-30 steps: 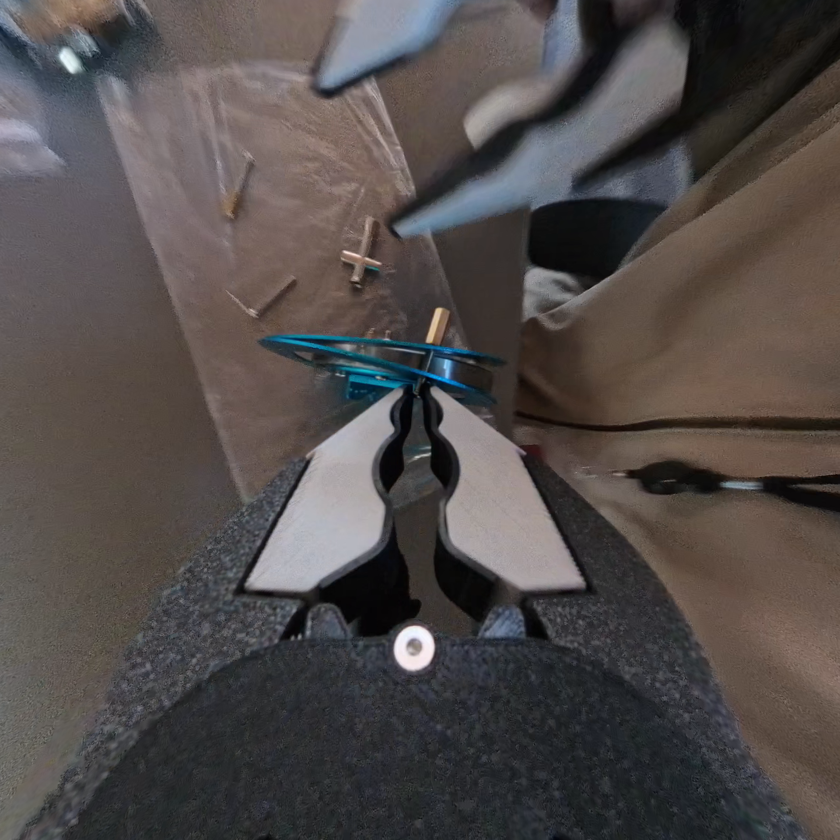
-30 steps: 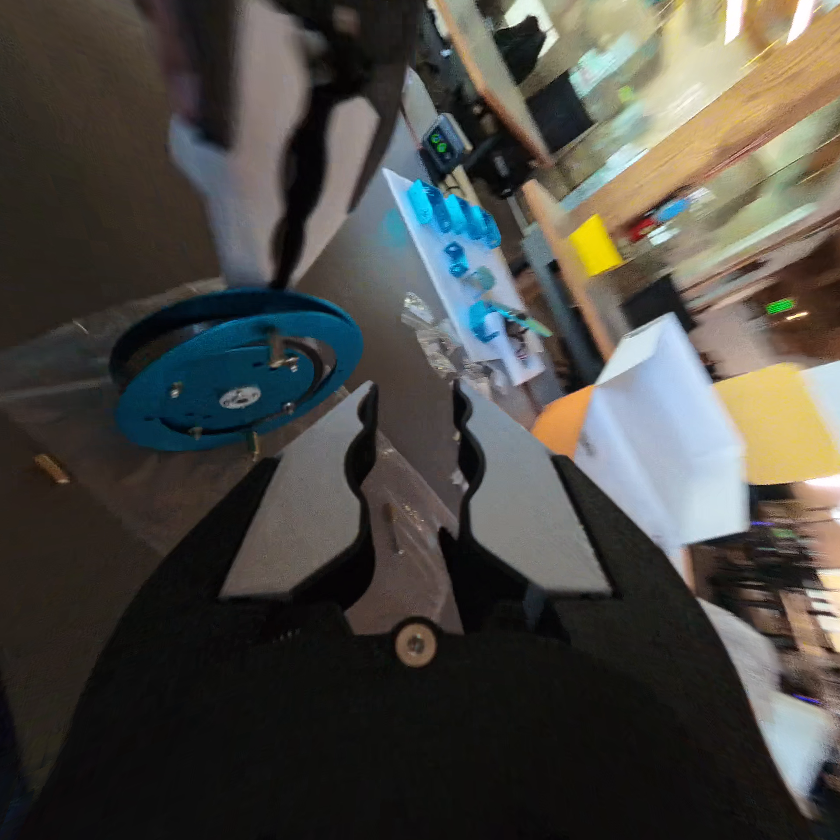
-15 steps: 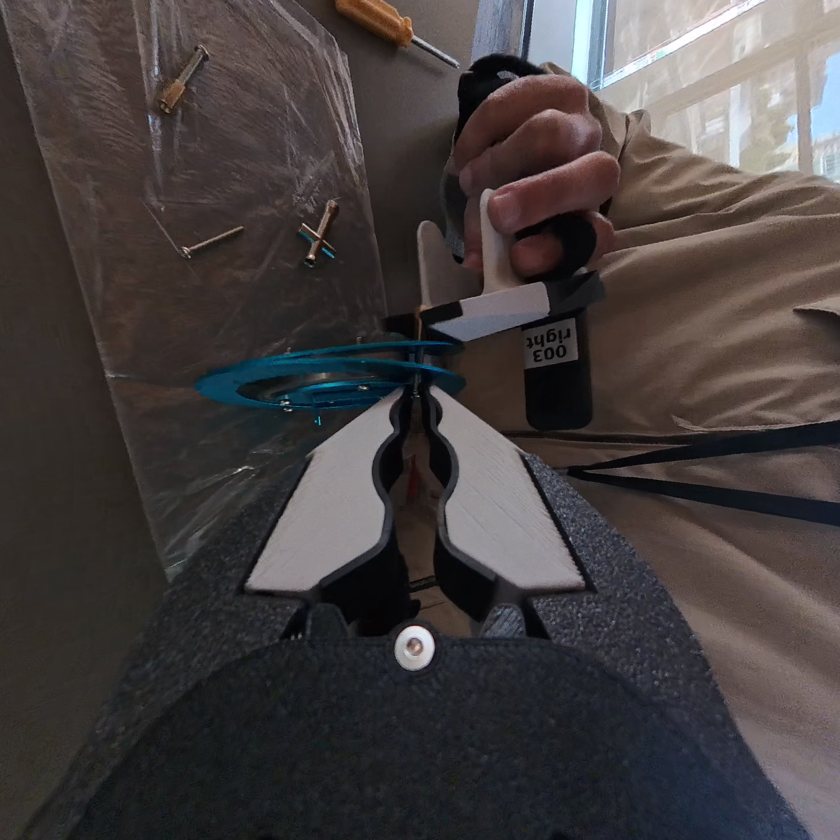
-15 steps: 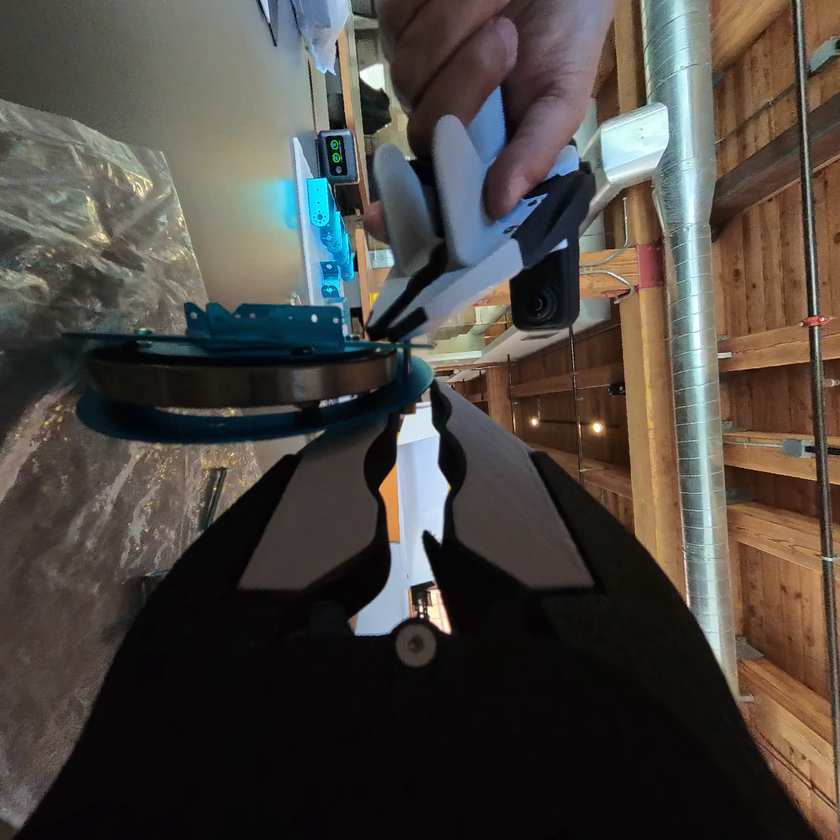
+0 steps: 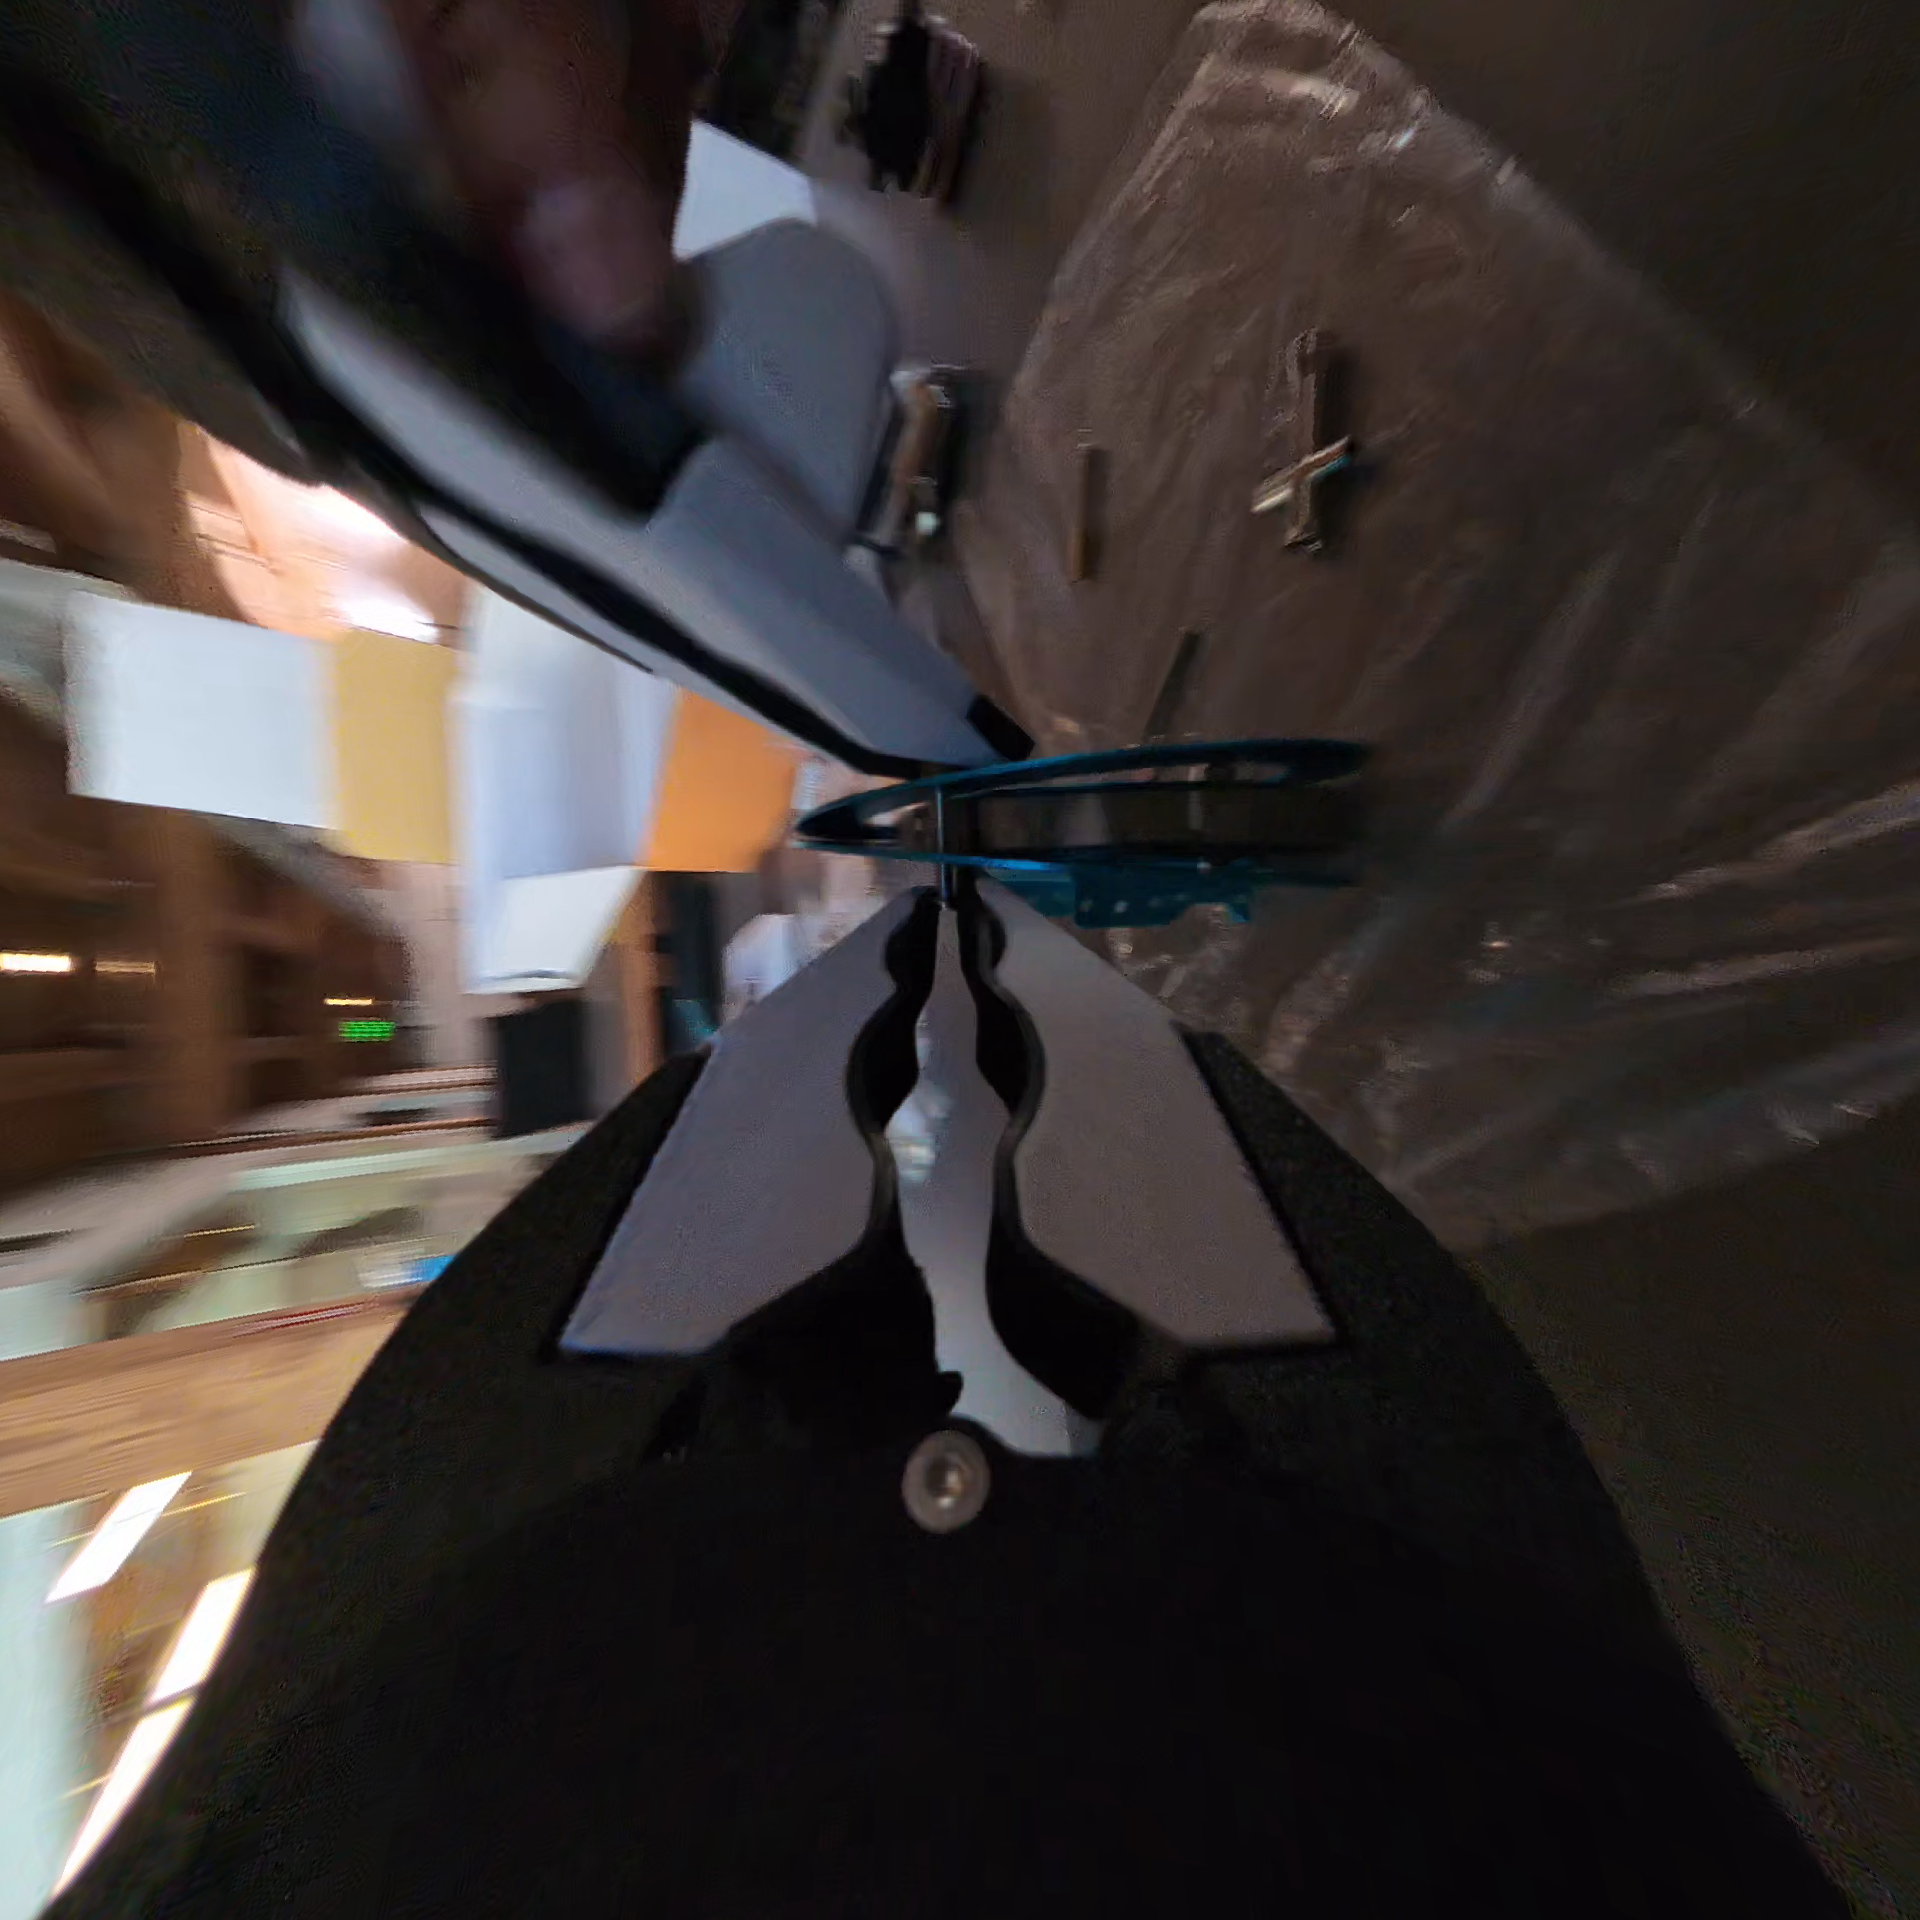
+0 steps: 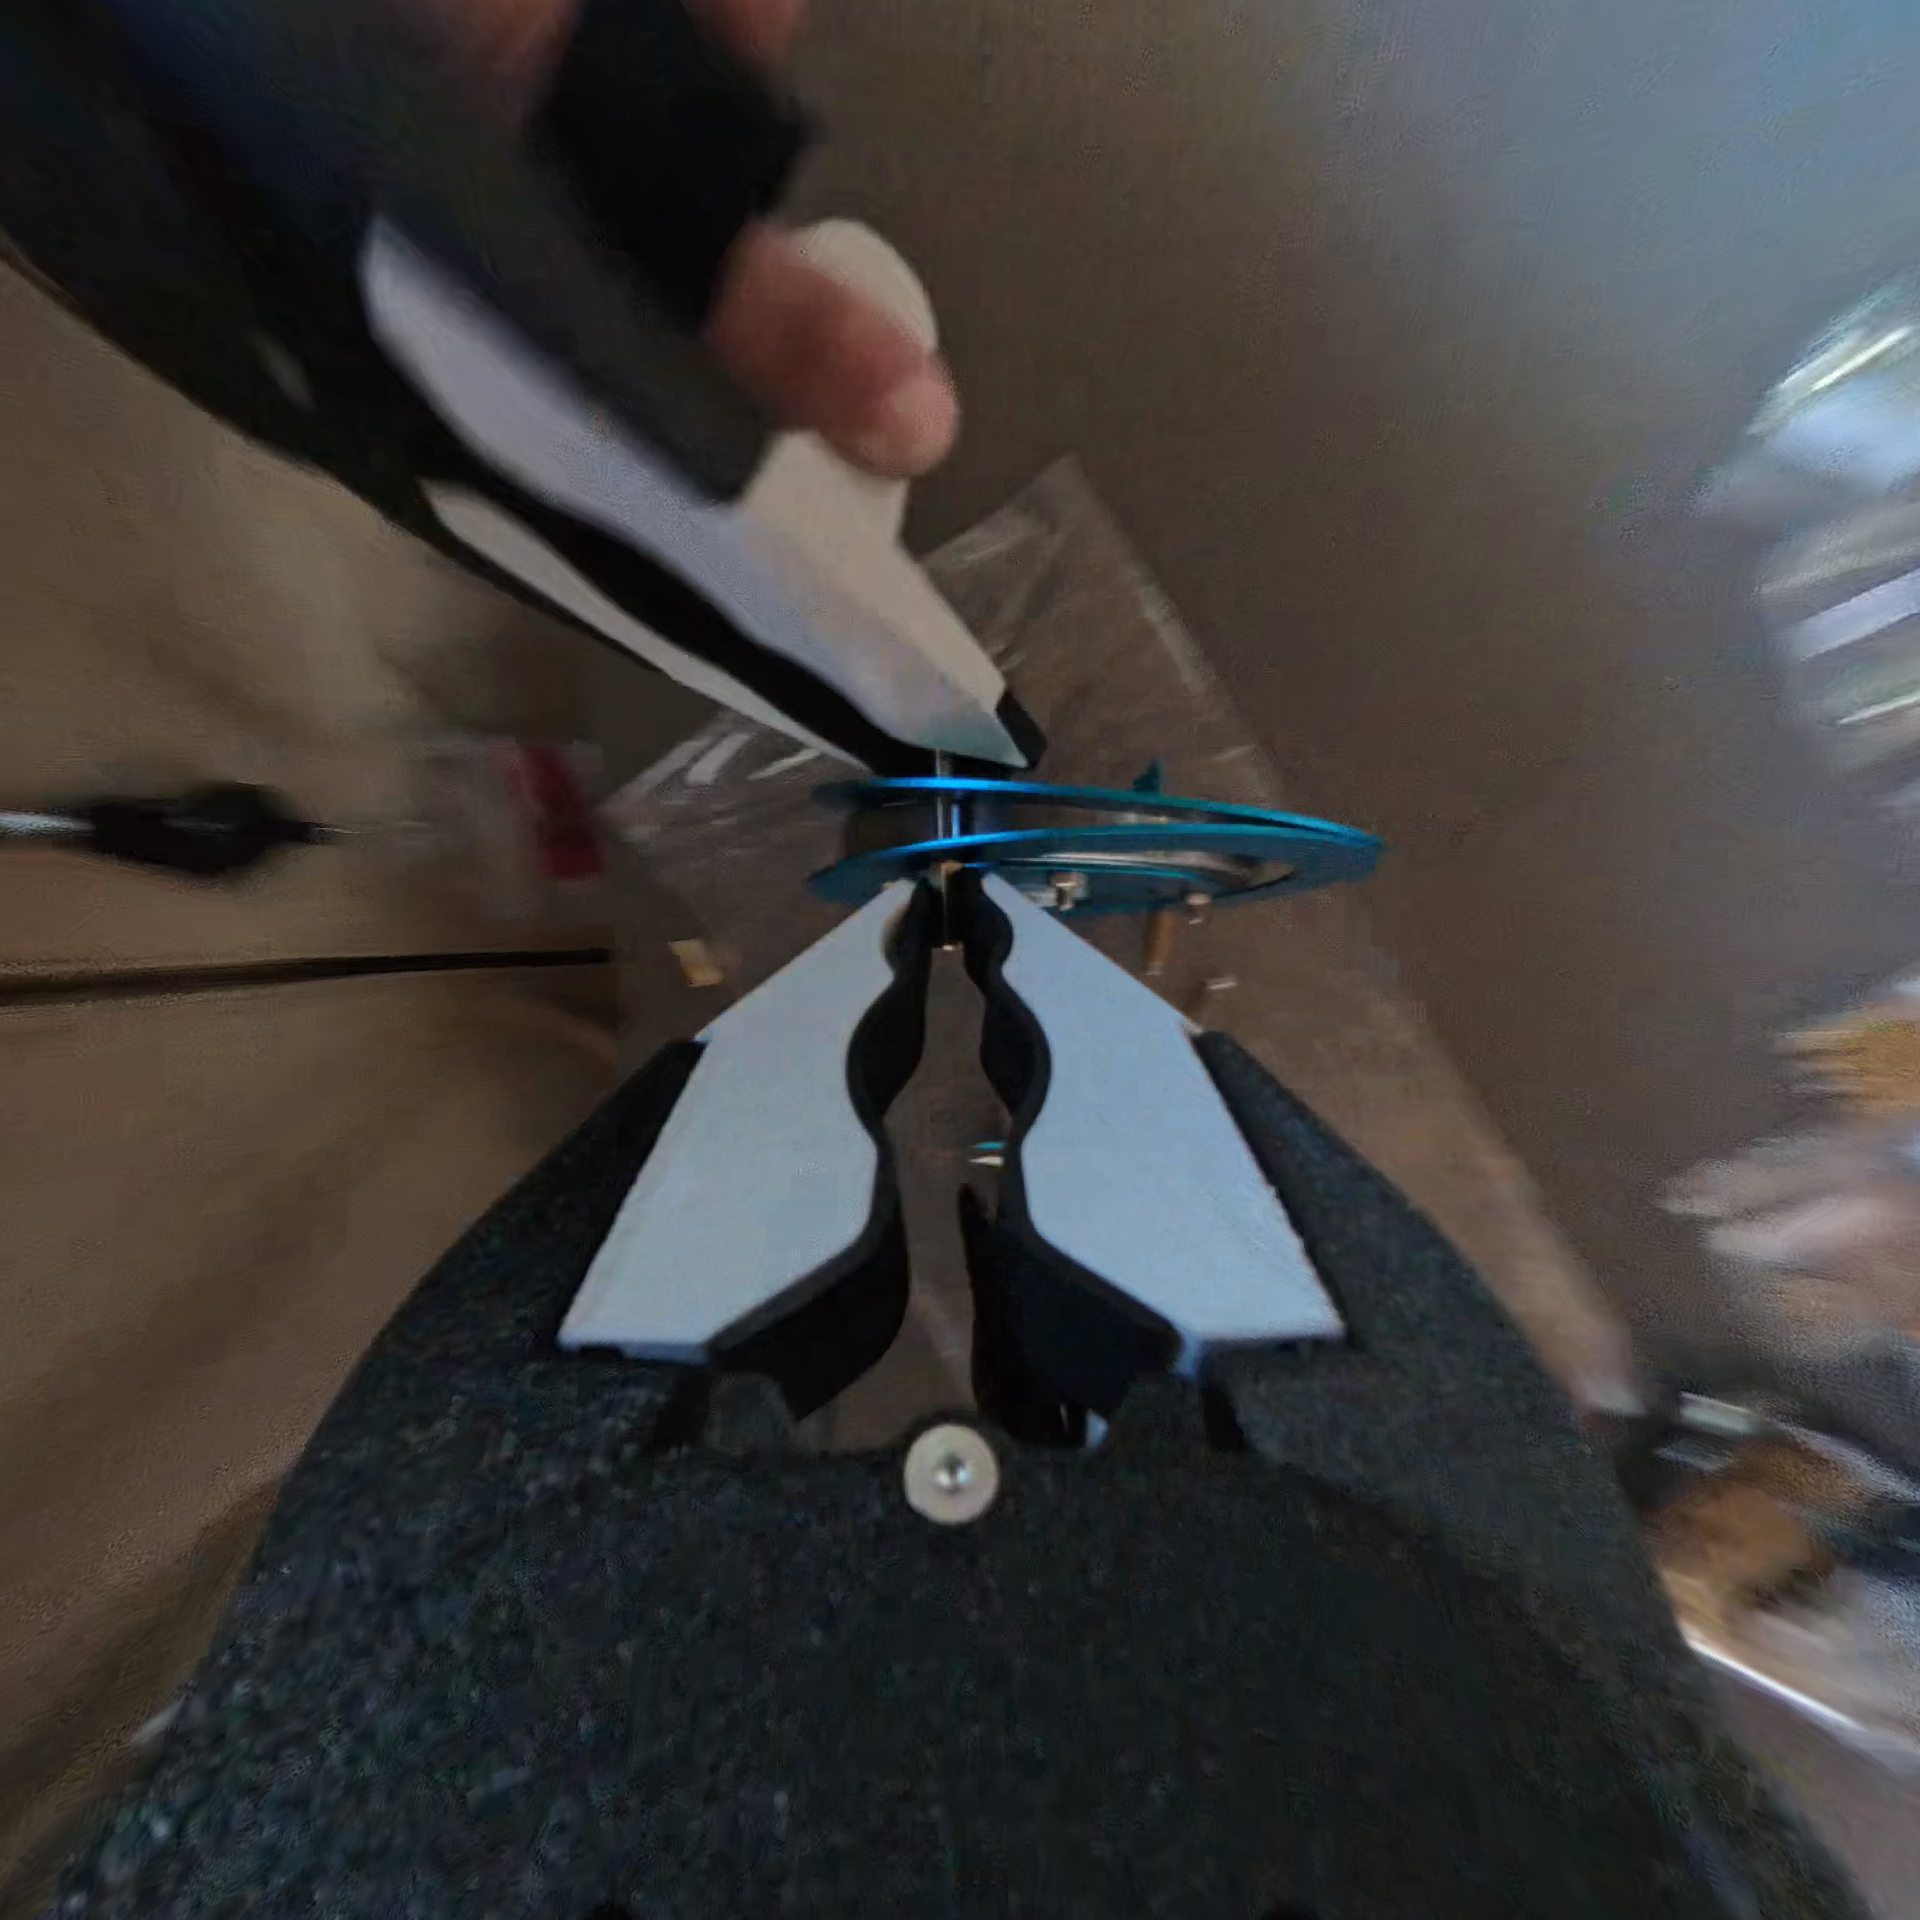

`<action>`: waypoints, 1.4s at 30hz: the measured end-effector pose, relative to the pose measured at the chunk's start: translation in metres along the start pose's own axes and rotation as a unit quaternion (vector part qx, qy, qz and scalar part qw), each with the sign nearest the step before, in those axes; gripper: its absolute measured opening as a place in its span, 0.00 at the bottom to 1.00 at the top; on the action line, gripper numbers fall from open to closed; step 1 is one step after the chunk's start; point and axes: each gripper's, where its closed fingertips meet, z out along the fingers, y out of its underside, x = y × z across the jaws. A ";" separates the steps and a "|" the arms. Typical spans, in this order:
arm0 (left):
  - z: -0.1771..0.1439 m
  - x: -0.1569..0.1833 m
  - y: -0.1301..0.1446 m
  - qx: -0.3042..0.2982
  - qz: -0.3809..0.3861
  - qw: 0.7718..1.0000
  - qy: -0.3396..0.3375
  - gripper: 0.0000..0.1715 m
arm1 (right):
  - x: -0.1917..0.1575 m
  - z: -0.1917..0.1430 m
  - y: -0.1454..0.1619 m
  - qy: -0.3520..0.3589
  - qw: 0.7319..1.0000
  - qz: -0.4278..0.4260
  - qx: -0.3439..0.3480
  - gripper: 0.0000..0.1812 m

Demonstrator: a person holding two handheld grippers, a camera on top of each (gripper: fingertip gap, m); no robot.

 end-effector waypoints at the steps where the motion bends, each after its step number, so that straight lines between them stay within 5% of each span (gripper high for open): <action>1: 0.002 -0.002 -0.002 0.000 0.037 0.998 -0.051 0.01 | -0.004 0.000 0.003 -0.095 0.992 0.080 -0.019 0.02; 3: 0.001 -0.005 -0.010 0.008 0.111 0.983 -0.143 0.00 | -0.017 -0.008 0.006 -0.311 0.918 0.241 -0.055 0.02; 5: 0.002 -0.007 -0.012 0.010 0.144 0.971 -0.189 0.01 | -0.019 -0.013 0.006 -0.447 0.827 0.334 -0.065 0.02; 6: 0.002 -0.007 -0.013 0.014 0.129 0.975 -0.182 0.01 | -0.022 -0.013 0.007 -0.479 0.803 0.348 -0.072 0.02; 8: 0.004 -0.007 -0.012 0.016 0.096 0.982 -0.159 0.01 | -0.028 -0.011 0.007 -0.470 0.818 0.326 -0.070 0.03; 13: 0.004 -0.003 -0.003 0.023 -0.098 0.994 0.034 0.02 | -0.011 -0.013 0.011 -0.199 0.974 0.110 -0.004 0.07; 16: 0.000 0.005 -0.002 0.028 -0.215 0.959 0.184 0.02 | 0.006 -0.026 0.007 0.044 0.996 -0.051 0.053 0.11; 21: -0.012 0.016 -0.006 0.020 -0.375 0.837 0.398 0.02 | 0.008 -0.036 -0.006 0.382 0.895 -0.195 0.120 0.16; 25: -0.017 0.016 -0.006 0.007 -0.477 0.715 0.510 0.02 | -0.001 -0.028 -0.008 0.578 0.749 -0.317 0.068 0.10; 31: -0.022 0.016 -0.005 0.004 -0.508 0.631 0.586 0.02 | 0.011 -0.007 -0.002 0.622 0.696 -0.357 0.023 0.17; 34: -0.023 0.017 -0.008 -0.001 -0.512 0.617 0.598 0.02 | 0.009 -0.010 -0.017 0.638 0.658 -0.399 0.025 0.05; 36: -0.021 0.015 -0.007 -0.001 -0.512 0.627 0.588 0.02 | 0.010 -0.012 -0.019 0.640 0.642 -0.422 0.004 0.02; 37: -0.019 0.013 -0.007 0.004 -0.508 0.644 0.572 0.02 | 0.013 -0.013 -0.018 0.628 0.663 -0.408 -0.001 0.02; 38: -0.017 0.014 -0.006 0.013 -0.484 0.680 0.550 0.02 | 0.014 -0.011 -0.017 0.596 0.705 -0.384 0.004 0.02; 40: -0.010 0.011 -0.005 0.035 -0.399 0.795 0.456 0.01 | 0.016 -0.009 -0.013 0.486 0.823 -0.293 0.021 0.02; 42: -0.005 0.005 -0.006 0.052 -0.291 0.896 0.332 0.01 | 0.015 -0.010 -0.009 0.359 0.910 -0.202 0.052 0.02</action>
